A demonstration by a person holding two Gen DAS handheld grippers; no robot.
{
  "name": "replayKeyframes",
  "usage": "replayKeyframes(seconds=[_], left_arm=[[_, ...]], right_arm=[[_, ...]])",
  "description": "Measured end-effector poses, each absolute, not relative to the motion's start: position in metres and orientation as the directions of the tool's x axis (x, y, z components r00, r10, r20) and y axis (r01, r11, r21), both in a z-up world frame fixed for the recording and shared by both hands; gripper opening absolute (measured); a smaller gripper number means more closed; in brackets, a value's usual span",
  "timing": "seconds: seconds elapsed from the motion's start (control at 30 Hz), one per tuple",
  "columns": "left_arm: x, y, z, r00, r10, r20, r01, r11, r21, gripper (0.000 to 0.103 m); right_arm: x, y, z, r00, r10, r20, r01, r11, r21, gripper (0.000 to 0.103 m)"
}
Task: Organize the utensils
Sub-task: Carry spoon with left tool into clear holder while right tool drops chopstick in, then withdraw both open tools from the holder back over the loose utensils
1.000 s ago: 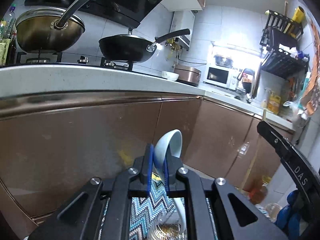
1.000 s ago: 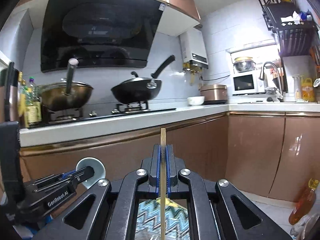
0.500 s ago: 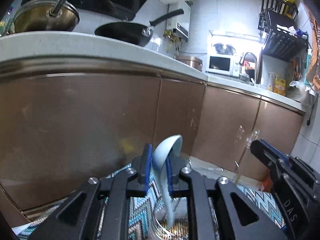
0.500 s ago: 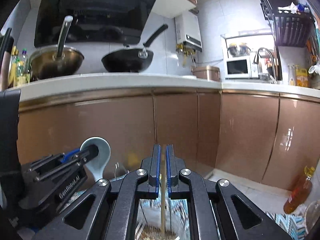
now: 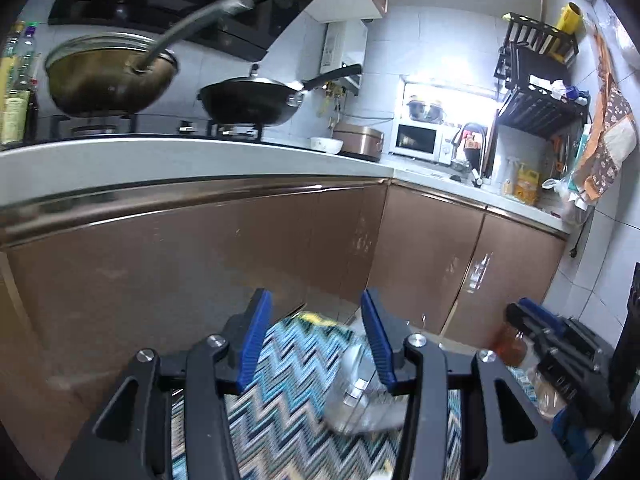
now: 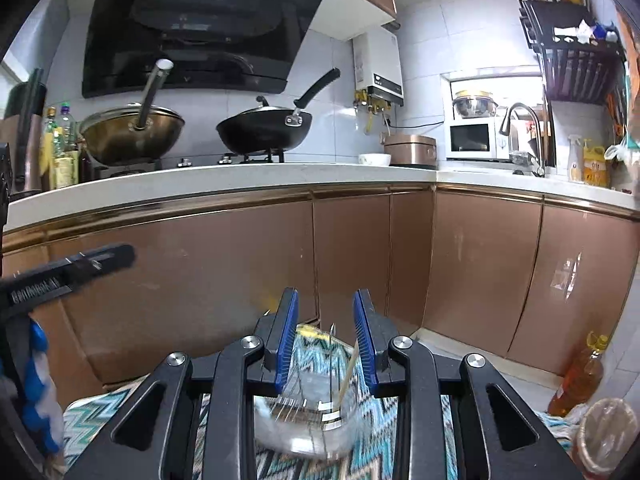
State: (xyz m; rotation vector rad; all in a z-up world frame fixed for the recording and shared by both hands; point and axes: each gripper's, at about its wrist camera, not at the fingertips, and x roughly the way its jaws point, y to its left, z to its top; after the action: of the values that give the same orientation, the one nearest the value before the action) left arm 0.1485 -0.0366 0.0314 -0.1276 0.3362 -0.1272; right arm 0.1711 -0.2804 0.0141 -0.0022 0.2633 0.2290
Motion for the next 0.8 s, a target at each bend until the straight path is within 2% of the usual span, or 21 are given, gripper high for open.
replayKeyframes(seconds=[0.1, 0.23, 0.4, 0.8], left_arm=[[0.123, -0.014, 0.039, 0.921, -0.145, -0.362, 0.097, 0.984, -0.148, 0.045], [0.09, 0.016, 0.041, 0.908, -0.143, -0.394, 0.075, 0.98, -0.184, 0.05], [0.059, 0.039, 0.042, 0.897, -0.159, -0.413, 0.069, 0.972, -0.226, 0.051], [0.003, 0.042, 0.049, 0.89, -0.19, -0.414, 0.106, 0.97, -0.219, 0.053]], right_arm=[[0.146, -0.286, 0.021, 0.93, 0.224, -0.291, -0.226, 0.974, 0.028, 0.029], [0.111, -0.294, 0.029, 0.917, 0.225, -0.33, -0.222, 0.974, 0.047, 0.029], [0.07, -0.299, 0.038, 0.911, 0.214, -0.354, -0.215, 0.976, 0.037, 0.029], [0.011, -0.304, 0.057, 0.909, 0.199, -0.367, -0.198, 0.979, 0.042, 0.029]])
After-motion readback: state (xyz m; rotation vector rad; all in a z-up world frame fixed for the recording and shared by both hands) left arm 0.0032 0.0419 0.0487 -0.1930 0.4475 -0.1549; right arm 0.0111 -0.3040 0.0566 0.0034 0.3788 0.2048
